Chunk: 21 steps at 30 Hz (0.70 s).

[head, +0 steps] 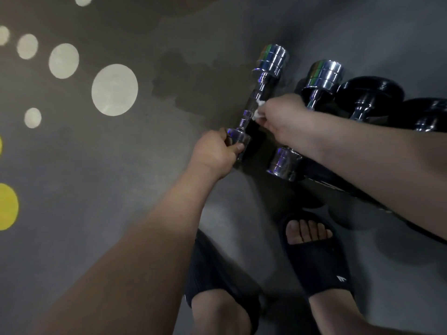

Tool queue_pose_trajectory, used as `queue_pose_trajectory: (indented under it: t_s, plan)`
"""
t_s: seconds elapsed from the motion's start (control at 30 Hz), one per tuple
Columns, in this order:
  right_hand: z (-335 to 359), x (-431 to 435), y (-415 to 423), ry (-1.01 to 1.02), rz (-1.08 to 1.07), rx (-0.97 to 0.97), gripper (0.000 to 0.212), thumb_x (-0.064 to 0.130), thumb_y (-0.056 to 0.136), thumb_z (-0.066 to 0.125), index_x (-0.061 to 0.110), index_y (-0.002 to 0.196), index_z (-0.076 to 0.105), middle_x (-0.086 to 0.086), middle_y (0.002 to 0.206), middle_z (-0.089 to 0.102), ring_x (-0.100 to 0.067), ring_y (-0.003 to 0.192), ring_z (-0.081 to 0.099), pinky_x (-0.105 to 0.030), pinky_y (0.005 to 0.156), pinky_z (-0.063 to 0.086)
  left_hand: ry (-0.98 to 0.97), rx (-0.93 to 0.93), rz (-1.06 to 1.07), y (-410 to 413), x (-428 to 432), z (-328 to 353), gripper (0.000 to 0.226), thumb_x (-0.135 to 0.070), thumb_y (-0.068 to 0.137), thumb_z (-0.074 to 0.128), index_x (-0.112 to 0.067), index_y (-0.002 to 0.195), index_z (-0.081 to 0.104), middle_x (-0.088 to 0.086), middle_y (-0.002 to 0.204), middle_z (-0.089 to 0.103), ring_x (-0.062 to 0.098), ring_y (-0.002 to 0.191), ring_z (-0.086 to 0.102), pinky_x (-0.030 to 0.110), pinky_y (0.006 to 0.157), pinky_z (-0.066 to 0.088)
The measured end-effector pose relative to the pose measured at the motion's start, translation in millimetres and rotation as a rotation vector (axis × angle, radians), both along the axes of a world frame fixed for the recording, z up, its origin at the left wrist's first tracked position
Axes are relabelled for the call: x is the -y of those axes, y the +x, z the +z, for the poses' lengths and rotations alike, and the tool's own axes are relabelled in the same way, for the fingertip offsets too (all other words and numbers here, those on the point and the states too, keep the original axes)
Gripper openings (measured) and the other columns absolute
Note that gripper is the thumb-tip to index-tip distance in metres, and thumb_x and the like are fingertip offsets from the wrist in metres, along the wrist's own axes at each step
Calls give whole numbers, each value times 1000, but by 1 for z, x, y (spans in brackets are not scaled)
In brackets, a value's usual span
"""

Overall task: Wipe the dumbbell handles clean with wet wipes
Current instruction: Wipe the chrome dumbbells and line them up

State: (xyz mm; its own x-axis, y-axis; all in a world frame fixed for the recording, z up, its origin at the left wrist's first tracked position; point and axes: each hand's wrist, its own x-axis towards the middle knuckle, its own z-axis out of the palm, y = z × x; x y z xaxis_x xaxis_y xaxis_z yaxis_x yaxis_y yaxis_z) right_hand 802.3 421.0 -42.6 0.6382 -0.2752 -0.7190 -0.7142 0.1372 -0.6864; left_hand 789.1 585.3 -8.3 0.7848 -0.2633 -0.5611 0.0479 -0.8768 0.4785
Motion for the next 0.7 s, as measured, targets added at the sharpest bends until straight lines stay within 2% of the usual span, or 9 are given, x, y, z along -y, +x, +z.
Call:
queue_pose_trajectory:
  t_s: [0.03, 0.1, 0.17, 0.23, 0.3, 0.37, 0.47, 0.6, 0.7]
  plan:
    - [0, 0, 1, 64, -132, -3, 13, -3, 94, 56, 8, 89, 53, -23, 113, 60, -24, 93, 60, -33, 85, 57, -2, 4, 9, -1, -1, -1, 21, -27, 91, 70, -10, 90, 60, 9, 82, 60, 37, 88, 62, 32, 68, 39]
    - [8, -7, -9, 32, -128, -53, 19, -9, 87, 63, 5, 76, 58, -15, 86, 63, -23, 74, 63, -34, 75, 58, -4, 15, 24, -4, -3, -5, 26, -30, 89, 72, -7, 93, 61, 16, 91, 64, 38, 89, 62, 34, 69, 41]
    - [17, -11, -24, -56, -22, -43, 12, -8, 78, 70, 2, 71, 67, -14, 70, 66, -24, 63, 63, -42, 72, 60, 15, 40, 26, -9, -3, -7, 29, -35, 89, 71, -10, 96, 57, 19, 99, 63, 37, 91, 61, 31, 67, 36]
    - [19, 0, -34, -245, 108, 33, 9, 4, 77, 71, 10, 72, 75, -5, 63, 69, -19, 59, 63, -37, 64, 58, 35, 70, -7, -16, 0, -5, 38, -38, 89, 70, -12, 115, 60, 18, 109, 61, 34, 101, 59, 28, 74, 37]
    - [24, 13, -37, -471, 243, 183, 12, 12, 82, 67, 16, 77, 77, 2, 67, 70, -13, 64, 62, -28, 62, 51, -19, 115, -2, -24, 0, 2, 53, -34, 91, 69, -12, 138, 56, 15, 118, 59, 30, 114, 55, 20, 90, 37]
    - [25, 21, -36, -689, 400, 371, 17, 14, 88, 62, 16, 91, 78, -3, 85, 70, -15, 78, 63, -28, 73, 50, -108, 158, 32, -29, -2, 9, 48, -23, 91, 69, -13, 137, 60, 13, 116, 61, 27, 115, 55, 12, 89, 31]
    - [20, 23, -31, -865, 577, 521, 22, 13, 94, 58, 8, 107, 76, -15, 100, 63, -26, 88, 61, -32, 82, 49, -125, 156, 82, -32, -6, 10, 42, -14, 90, 68, -11, 132, 65, 14, 119, 65, 28, 113, 60, 19, 96, 41]
    - [7, 22, -39, -854, 845, 609, 18, 8, 91, 60, 4, 88, 77, -16, 93, 59, -34, 83, 61, -41, 73, 51, -127, 3, 198, -39, -6, 6, 25, -18, 91, 71, -11, 114, 74, 6, 104, 75, 17, 94, 68, 19, 80, 46]
    - [7, 24, -40, -829, 1155, 658, 16, 3, 90, 62, 5, 94, 77, -13, 95, 58, -32, 85, 59, -41, 72, 52, -147, -19, 245, -43, -7, 3, 24, -20, 92, 71, -11, 113, 75, 4, 100, 75, 13, 87, 66, 13, 75, 42]
